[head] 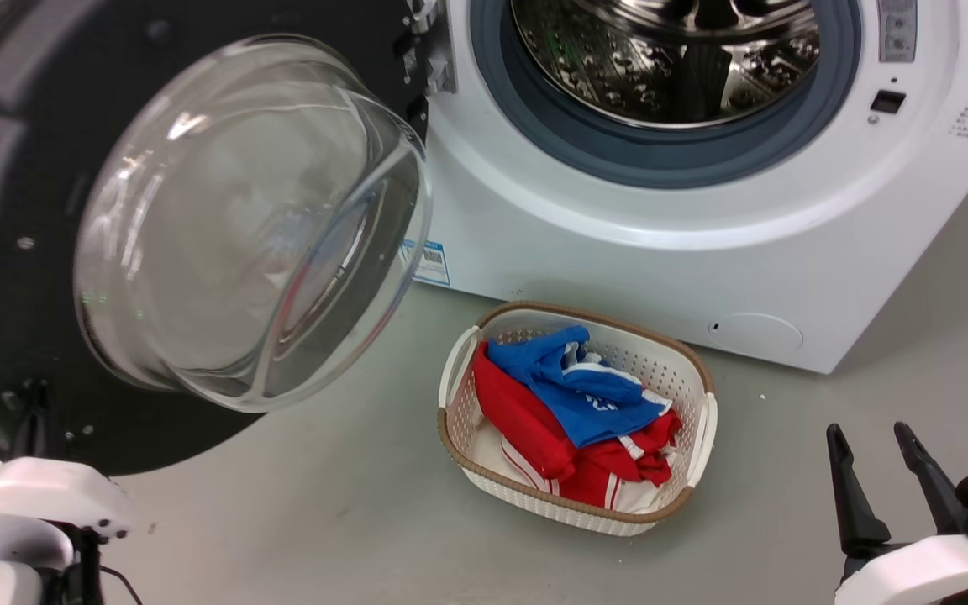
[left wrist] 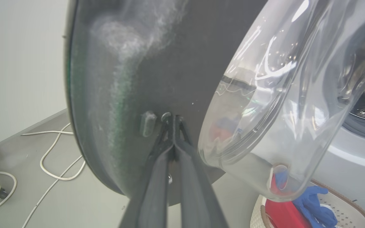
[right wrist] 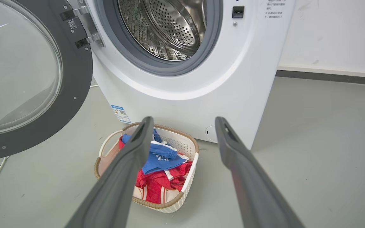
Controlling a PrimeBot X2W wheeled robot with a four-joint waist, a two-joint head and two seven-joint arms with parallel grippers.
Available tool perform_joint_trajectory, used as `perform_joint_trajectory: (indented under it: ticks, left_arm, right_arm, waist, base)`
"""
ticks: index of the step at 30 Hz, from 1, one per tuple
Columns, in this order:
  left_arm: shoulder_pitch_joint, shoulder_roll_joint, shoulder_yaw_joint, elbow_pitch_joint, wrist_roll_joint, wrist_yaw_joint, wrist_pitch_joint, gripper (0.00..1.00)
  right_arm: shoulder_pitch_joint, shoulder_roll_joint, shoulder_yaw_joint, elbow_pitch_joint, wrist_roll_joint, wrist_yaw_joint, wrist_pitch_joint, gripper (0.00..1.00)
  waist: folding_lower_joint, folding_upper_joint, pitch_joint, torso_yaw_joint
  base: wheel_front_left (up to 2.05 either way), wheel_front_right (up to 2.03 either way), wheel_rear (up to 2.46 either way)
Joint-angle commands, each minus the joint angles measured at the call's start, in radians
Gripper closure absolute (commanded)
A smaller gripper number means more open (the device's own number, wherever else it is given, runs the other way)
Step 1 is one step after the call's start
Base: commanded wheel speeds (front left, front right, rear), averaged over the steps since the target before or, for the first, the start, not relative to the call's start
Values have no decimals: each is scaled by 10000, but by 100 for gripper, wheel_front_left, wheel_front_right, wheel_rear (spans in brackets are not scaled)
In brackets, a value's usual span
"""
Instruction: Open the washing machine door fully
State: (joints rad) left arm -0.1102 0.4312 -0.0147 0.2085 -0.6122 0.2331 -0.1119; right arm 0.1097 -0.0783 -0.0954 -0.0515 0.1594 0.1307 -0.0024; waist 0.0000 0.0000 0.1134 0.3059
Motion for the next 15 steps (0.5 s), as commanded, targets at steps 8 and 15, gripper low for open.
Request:
perform_joint_trajectory:
  ticks: [8, 15]
  left_arm:
    - [-621, 368, 427, 878, -198, -160, -395, 100]
    - [-1033, 590, 585, 1508, -335, -340, -581, 100]
  right_arm:
    - [-268, -159, 16, 5, 137, 1, -30, 0]
    - [-375, -203, 1, -69, 99, 1, 81, 0]
  waist:
    - [0, 0, 387, -170]
    - [0, 0, 496, -96]
  base:
    - [0, 0, 0]
    - [0, 0, 0]
